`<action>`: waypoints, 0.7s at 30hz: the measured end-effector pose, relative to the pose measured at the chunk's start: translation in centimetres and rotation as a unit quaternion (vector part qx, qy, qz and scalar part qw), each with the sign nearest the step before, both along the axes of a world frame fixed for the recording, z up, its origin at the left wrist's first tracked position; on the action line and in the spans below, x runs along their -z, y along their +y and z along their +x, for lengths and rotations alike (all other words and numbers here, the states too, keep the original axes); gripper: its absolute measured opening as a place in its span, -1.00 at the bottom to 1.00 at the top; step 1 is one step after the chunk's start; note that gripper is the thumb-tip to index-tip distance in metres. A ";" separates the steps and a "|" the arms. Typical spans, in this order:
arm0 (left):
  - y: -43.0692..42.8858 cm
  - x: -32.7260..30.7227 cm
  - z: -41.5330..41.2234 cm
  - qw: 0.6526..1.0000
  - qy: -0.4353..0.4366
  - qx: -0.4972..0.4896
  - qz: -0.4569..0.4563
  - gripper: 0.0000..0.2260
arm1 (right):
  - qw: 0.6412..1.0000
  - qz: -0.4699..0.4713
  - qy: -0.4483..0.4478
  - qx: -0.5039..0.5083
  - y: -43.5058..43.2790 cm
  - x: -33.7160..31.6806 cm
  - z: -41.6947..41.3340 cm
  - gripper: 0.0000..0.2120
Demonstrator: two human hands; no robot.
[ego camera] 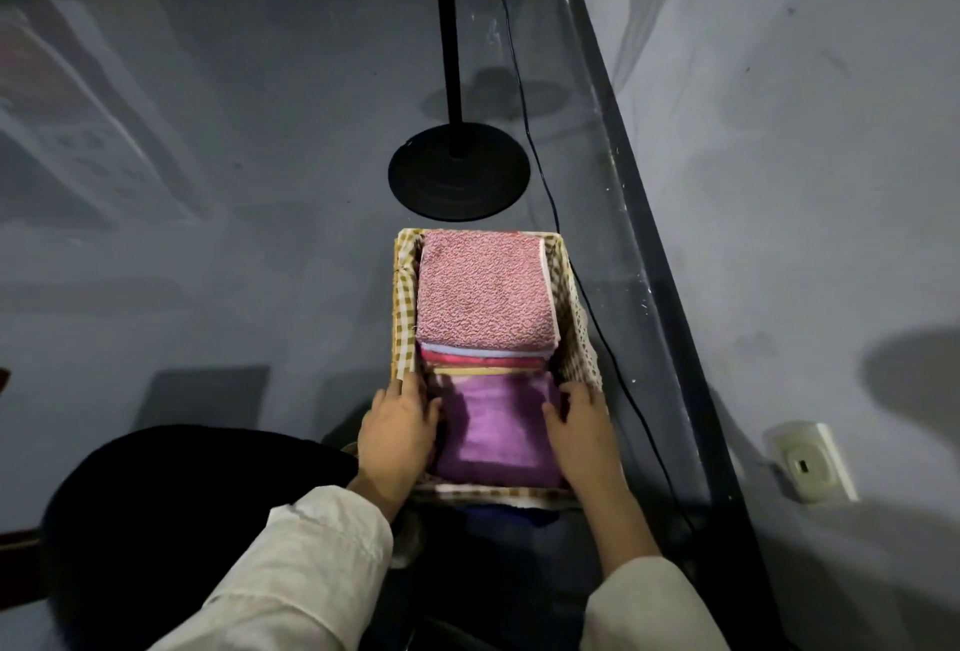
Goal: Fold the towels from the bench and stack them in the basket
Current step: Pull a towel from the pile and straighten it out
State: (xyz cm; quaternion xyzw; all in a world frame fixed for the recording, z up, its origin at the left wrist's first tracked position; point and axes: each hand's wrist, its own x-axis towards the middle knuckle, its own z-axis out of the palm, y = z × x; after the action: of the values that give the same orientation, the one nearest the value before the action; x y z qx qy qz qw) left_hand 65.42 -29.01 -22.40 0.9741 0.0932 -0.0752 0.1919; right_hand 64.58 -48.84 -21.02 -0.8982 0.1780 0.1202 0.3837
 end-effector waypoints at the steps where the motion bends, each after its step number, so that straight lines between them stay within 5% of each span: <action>1: 0.0 -0.1 0.0 1.000 0.003 0.006 0.005 -0.68 | 1.000 -0.004 -0.004 -0.009 0.1 -0.1 0.1 -0.73; 12: 3.0 -4.9 1.2 0.994 0.008 0.089 0.059 -0.75 | 0.982 -0.036 -0.113 -0.147 5.7 -4.5 2.5 -0.81; 21: 20.8 -15.6 -5.6 0.984 -0.076 -0.094 0.134 -0.79 | 0.903 -0.012 -0.226 -0.365 25.4 -12.9 4.1 -0.84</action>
State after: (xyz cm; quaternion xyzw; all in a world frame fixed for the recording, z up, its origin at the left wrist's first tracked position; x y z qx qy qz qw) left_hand 59.82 -8.21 -6.85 0.9809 0.1783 0.0307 0.0720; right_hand 68.73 -23.45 -8.10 -0.9079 -0.2527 0.0435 0.3317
